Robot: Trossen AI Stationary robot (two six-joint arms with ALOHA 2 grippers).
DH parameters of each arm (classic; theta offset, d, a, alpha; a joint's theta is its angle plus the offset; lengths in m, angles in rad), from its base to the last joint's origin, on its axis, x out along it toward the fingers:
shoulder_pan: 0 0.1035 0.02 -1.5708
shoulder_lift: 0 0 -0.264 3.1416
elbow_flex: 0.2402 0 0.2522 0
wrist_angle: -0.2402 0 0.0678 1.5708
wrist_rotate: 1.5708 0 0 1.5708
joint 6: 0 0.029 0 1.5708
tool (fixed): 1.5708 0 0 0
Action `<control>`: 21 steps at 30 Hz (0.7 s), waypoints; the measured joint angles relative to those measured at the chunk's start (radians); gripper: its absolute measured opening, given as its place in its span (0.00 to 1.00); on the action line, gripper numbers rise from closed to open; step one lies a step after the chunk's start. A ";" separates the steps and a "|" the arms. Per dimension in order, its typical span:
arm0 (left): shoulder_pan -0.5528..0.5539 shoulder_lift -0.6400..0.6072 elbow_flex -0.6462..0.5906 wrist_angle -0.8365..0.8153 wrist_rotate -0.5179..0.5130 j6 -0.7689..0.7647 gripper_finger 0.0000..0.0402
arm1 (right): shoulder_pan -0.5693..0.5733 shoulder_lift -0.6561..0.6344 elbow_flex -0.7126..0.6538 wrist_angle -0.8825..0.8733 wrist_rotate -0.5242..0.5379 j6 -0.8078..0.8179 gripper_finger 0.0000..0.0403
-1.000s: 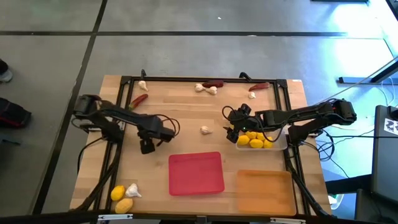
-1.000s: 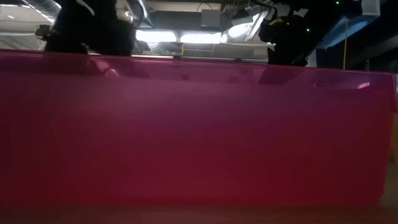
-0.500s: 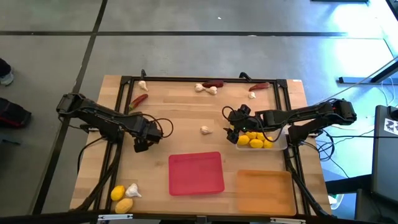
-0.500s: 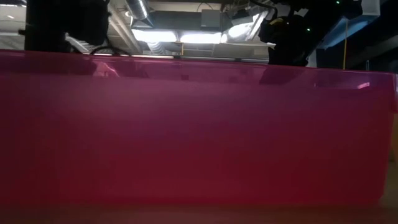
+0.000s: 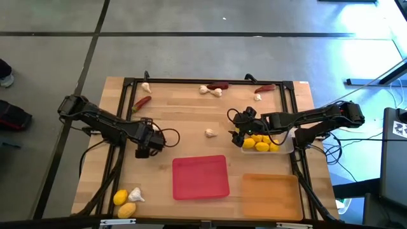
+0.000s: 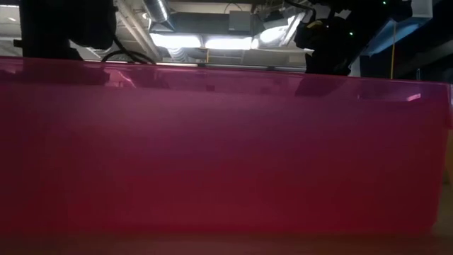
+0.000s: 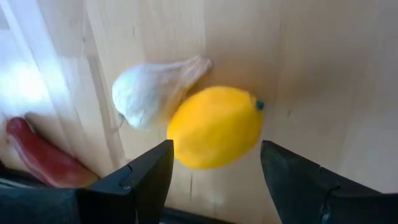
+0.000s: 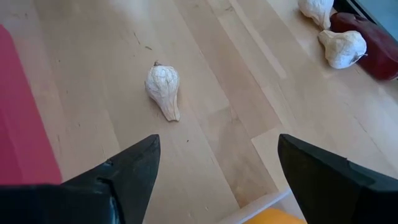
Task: Sort produce into baskets
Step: Put the yellow lemon into the transparent bin
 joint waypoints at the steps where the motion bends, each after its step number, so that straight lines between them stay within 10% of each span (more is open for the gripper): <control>1: 0.003 0.000 -0.001 -0.005 -0.001 0.000 0.59 | 0.000 0.000 0.000 0.000 0.000 0.000 0.79; 21: 0.010 0.144 0.001 0.002 -0.012 -0.009 0.59 | 0.000 0.000 0.000 0.000 0.000 -0.023 0.79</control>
